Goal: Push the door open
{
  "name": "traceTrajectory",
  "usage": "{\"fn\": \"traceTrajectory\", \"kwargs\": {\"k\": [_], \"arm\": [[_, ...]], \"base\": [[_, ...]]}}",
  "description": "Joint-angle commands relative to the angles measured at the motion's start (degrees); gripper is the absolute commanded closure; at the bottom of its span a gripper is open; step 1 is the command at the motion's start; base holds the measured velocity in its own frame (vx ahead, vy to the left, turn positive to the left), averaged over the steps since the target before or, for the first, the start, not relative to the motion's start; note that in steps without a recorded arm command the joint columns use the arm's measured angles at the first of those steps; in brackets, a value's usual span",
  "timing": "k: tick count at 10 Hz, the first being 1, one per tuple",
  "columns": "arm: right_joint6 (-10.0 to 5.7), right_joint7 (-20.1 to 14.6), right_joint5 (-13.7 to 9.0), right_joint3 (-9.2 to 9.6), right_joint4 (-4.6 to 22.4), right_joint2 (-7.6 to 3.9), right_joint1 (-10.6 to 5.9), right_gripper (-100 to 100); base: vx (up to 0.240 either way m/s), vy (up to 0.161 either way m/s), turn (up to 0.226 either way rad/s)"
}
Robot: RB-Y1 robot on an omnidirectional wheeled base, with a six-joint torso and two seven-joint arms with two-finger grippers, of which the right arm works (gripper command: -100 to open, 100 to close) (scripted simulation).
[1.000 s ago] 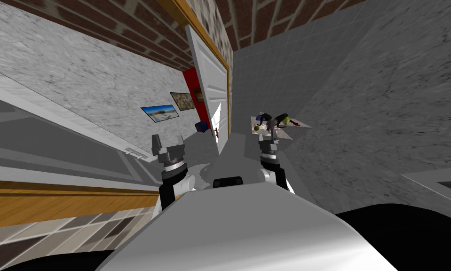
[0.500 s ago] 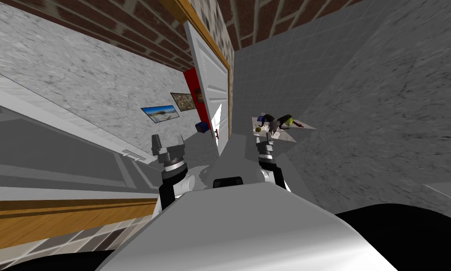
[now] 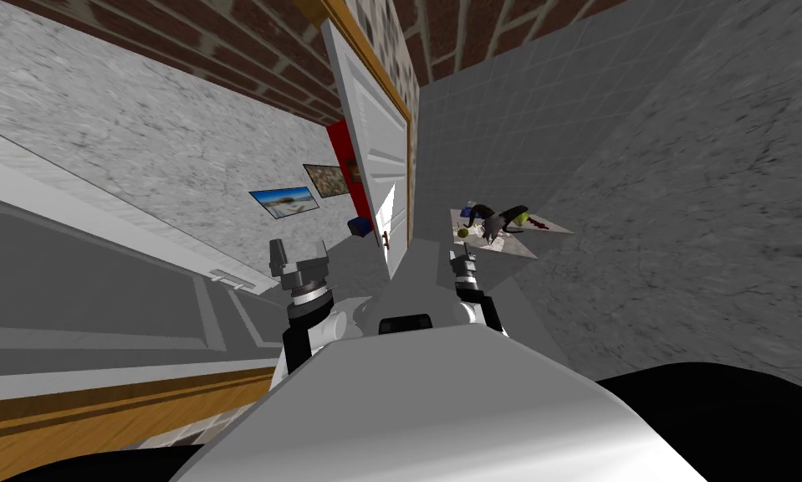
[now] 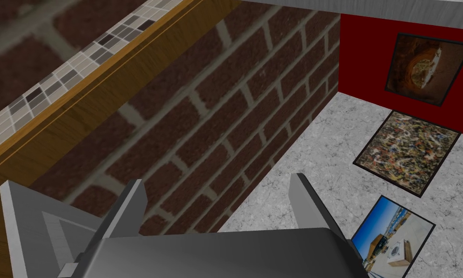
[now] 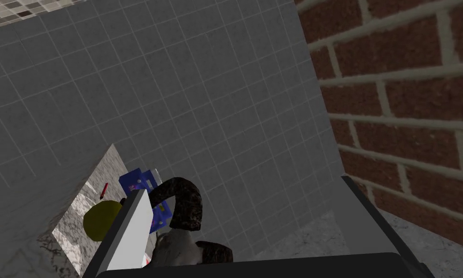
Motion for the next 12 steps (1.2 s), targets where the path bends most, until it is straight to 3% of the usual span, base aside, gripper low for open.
{"fn": "traceTrajectory", "kwargs": {"k": [1,10,11,12], "arm": [[2.45,1.5,-2.7,0.35,0.9,-0.12,-0.08,-100],[13.71,9.5,-18.0,3.08,9.3,-1.23,-0.81,-100],[13.71,9.5,-18.5,3.08,9.3,-1.23,-0.81,-100],[15.08,10.4,-20.4,3.41,10.3,-1.31,-0.9,-100]], "base": [[0.088,-0.011,0.032],[0.102,-0.017,0.03],[0.054,-0.022,0.012],[0.054,-0.017,0.02]]}}
